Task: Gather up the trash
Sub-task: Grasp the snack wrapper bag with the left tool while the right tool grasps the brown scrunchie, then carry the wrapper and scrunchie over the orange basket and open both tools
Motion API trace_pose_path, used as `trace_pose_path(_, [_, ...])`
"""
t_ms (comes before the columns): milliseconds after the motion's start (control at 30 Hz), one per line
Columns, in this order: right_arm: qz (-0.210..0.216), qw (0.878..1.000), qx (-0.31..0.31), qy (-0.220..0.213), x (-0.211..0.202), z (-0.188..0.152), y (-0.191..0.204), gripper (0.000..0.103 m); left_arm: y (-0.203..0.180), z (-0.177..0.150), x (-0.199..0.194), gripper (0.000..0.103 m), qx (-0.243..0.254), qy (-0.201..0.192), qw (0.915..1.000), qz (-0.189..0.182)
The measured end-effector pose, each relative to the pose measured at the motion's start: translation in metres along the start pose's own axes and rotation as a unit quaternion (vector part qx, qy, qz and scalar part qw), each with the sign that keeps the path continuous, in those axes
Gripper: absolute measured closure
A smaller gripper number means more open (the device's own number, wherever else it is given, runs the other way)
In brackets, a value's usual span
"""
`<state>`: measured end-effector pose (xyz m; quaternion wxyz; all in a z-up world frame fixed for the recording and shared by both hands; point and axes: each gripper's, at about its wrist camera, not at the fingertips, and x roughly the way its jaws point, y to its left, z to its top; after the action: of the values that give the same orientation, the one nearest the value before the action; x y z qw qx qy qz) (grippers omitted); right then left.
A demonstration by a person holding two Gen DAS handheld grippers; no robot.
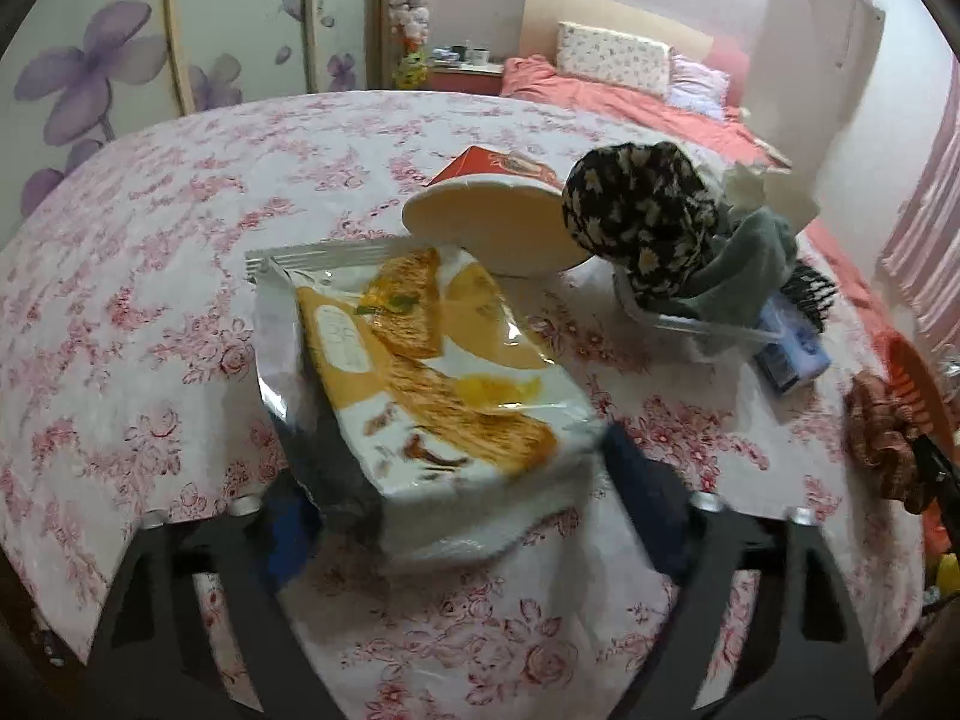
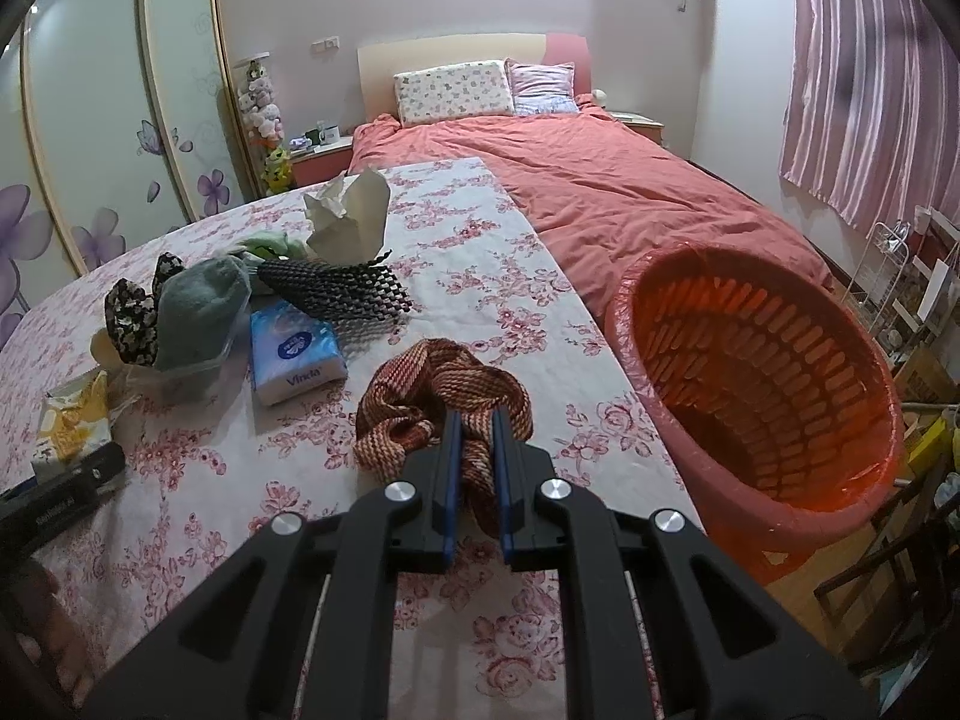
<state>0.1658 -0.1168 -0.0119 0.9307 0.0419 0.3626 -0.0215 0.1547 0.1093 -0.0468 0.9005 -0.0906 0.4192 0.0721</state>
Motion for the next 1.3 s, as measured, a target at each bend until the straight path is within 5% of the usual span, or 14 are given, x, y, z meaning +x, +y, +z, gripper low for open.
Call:
trace_pose_path(167, [0.000, 1.000, 0.003, -0.006, -0.004, 0.001, -0.001, 0.092, 0.013, -0.001, -0.011, 0.038, 0.012, -0.021, 0.9994, -0.024])
trace_pose_path(700, [0.013, 0.999, 0.002, -0.030, -0.020, -0.004, -0.005, 0.096, 0.019, 0.003, -0.053, 0.041, 0.055, -0.071, 0.9940, -0.062])
trace_pose_path(1033, [0.025, 0.997, 0.015, -0.071, -0.041, 0.010, -0.015, 0.097, -0.023, 0.015, -0.072, 0.041, 0.098, -0.071, 0.9855, -0.119])
trace_pose_path(1300, [-0.006, 0.990, 0.036, -0.134, -0.076, 0.031, -0.048, 0.097, -0.085, 0.024, -0.081, 0.041, 0.159, -0.076, 0.9660, -0.189])
